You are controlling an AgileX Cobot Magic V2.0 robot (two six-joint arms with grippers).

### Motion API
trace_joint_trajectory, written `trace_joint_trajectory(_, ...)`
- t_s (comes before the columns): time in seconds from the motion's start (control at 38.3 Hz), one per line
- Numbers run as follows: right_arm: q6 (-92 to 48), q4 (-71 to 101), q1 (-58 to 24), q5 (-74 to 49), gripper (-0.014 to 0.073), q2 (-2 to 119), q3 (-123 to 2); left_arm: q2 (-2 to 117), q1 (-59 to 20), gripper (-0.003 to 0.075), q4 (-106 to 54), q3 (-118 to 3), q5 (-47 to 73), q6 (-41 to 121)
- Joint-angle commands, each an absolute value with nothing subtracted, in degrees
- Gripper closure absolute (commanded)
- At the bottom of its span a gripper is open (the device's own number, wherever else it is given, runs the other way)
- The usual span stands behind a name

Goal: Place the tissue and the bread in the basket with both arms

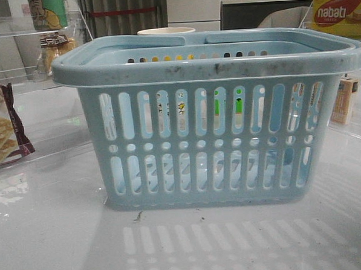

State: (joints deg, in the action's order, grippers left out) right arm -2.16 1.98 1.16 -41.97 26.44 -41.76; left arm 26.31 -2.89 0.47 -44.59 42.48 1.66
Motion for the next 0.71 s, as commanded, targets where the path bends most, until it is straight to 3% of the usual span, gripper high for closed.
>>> trace_joint_trajectory(0.0, -2.77, 1.88, 1.39, -39.47, 0.0538, 29.54, -42.38, 29.58, -2.92, 0.0629, 0.00, -46.43, 39.93, 1.42)
trace_joint_trajectory(0.16, -2.77, 1.88, 1.39, -39.69, 0.0538, 33.61, -40.45, 33.21, -2.92, 0.0626, -0.44, -46.43, 41.25, 1.42)
trace_joint_trajectory(0.26, -2.77, 1.88, 1.39, -39.53, 0.0498, 36.00, -39.69, 35.20, -2.92, 0.0542, -0.44, -46.43, 41.30, 1.42)
trace_joint_trajectory(0.34, -2.77, 1.88, 1.39, -39.36, 0.0378, 37.64, -39.69, 36.23, -2.92, 0.0402, -0.44, -46.43, 41.03, 1.84)
trace_joint_trajectory(0.39, -2.77, 1.88, 1.39, -38.63, 0.0217, 39.21, -39.69, 37.02, -2.92, 0.0248, -0.91, -46.43, 40.73, 3.33)
trace_joint_trajectory(0.47, -2.77, 1.47, 1.39, -37.63, 0.0075, 41.11, -39.69, 37.70, -3.73, 0.0154, -2.81, -46.43, 40.29, 3.60)
trace_joint_trajectory(0.52, -2.77, 1.01, 1.39, -36.89, 0.0038, 42.46, -39.69, 38.08, -5.08, 0.0149, -3.47, -46.43, 39.89, 4.72)
trace_joint_trajectory(0.68, -1.46, -0.82, 3.99, -34.02, 0.0035, 48.54, -41.79, 38.87, -12.41, 0.0193, -3.30, -46.43, 39.18, 5.27)
